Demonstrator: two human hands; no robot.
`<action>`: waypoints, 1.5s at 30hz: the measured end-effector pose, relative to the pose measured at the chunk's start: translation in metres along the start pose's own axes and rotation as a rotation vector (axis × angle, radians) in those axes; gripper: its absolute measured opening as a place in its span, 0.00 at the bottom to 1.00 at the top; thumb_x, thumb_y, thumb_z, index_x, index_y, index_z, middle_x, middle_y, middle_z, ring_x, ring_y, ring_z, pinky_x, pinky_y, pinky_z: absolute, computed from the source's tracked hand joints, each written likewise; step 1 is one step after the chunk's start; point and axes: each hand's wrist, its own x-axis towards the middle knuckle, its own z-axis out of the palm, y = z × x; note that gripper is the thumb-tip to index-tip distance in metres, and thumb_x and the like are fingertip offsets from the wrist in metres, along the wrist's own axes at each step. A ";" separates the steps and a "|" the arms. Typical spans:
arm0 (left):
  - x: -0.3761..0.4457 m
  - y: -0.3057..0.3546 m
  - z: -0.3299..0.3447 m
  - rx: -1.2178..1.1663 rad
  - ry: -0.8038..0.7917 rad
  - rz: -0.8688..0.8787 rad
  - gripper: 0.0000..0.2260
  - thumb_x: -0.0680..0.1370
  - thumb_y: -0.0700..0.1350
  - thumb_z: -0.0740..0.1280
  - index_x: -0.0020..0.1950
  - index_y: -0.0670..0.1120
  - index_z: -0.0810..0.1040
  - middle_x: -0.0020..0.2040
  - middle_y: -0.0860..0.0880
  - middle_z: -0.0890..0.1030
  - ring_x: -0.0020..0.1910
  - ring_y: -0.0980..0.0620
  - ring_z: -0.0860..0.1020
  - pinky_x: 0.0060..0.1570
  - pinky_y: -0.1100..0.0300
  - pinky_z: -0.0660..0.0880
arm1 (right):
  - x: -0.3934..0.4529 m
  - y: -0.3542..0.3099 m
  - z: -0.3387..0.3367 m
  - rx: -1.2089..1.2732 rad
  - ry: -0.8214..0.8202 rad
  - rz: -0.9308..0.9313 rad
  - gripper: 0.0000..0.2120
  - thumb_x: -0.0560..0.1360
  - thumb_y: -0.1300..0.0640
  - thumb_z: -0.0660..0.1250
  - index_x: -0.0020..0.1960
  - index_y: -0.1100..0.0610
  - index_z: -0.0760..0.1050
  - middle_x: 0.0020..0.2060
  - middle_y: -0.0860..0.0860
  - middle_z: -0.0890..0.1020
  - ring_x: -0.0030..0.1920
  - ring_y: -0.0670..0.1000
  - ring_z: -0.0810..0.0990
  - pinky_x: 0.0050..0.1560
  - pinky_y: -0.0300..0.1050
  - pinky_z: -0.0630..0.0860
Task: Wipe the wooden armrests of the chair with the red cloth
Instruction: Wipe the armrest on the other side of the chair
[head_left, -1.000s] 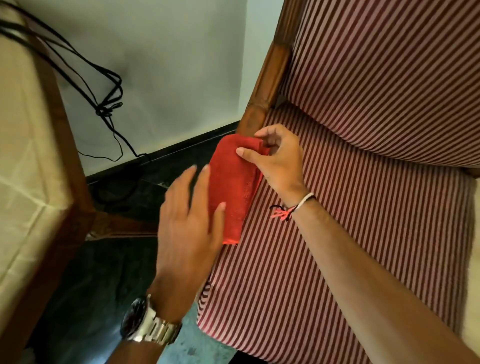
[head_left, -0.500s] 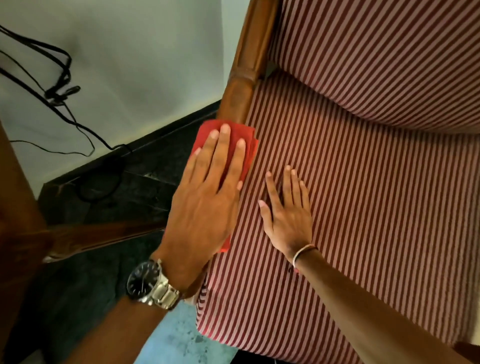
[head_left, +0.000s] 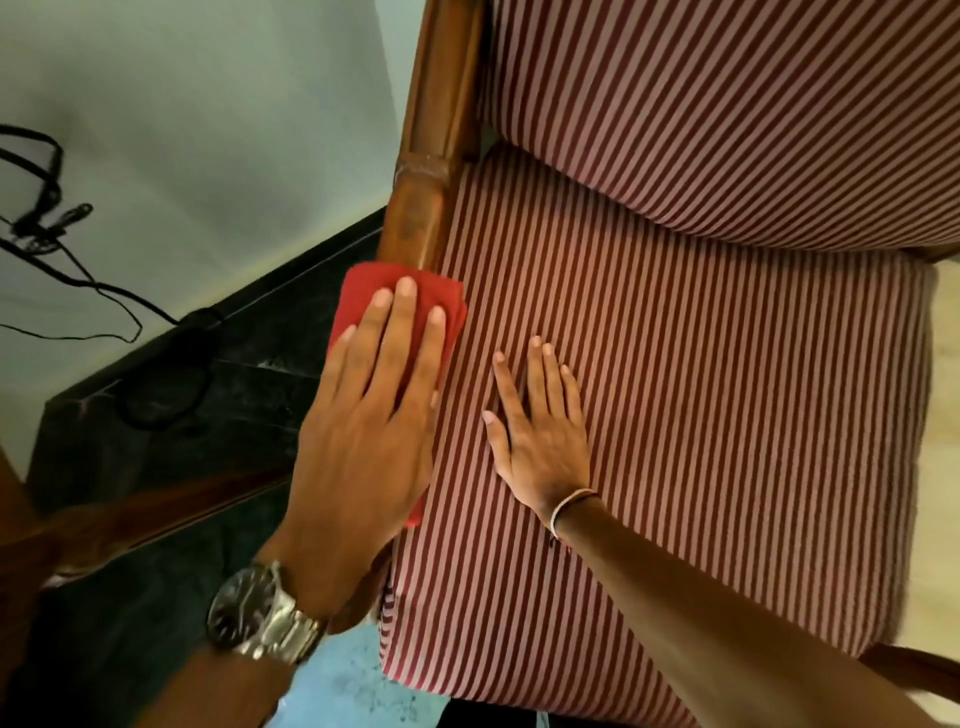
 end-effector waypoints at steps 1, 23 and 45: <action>0.015 0.000 -0.002 0.003 0.008 0.007 0.27 0.86 0.47 0.55 0.84 0.43 0.52 0.84 0.39 0.53 0.84 0.40 0.51 0.82 0.43 0.50 | 0.000 0.000 0.000 -0.002 0.002 -0.002 0.30 0.86 0.41 0.47 0.84 0.51 0.50 0.84 0.62 0.52 0.84 0.59 0.51 0.83 0.61 0.56; 0.066 -0.004 -0.002 -0.015 0.022 -0.012 0.28 0.86 0.48 0.51 0.84 0.43 0.47 0.85 0.39 0.48 0.85 0.41 0.47 0.83 0.42 0.49 | 0.002 0.001 0.014 0.018 0.054 0.046 0.32 0.83 0.38 0.50 0.84 0.46 0.48 0.84 0.59 0.52 0.84 0.65 0.49 0.82 0.69 0.49; -0.016 -0.006 0.005 0.000 -0.021 0.066 0.28 0.84 0.50 0.54 0.84 0.43 0.54 0.84 0.40 0.54 0.84 0.41 0.52 0.82 0.44 0.49 | 0.000 0.001 0.008 0.025 0.040 0.047 0.32 0.84 0.37 0.48 0.84 0.47 0.50 0.84 0.59 0.52 0.84 0.64 0.50 0.81 0.70 0.52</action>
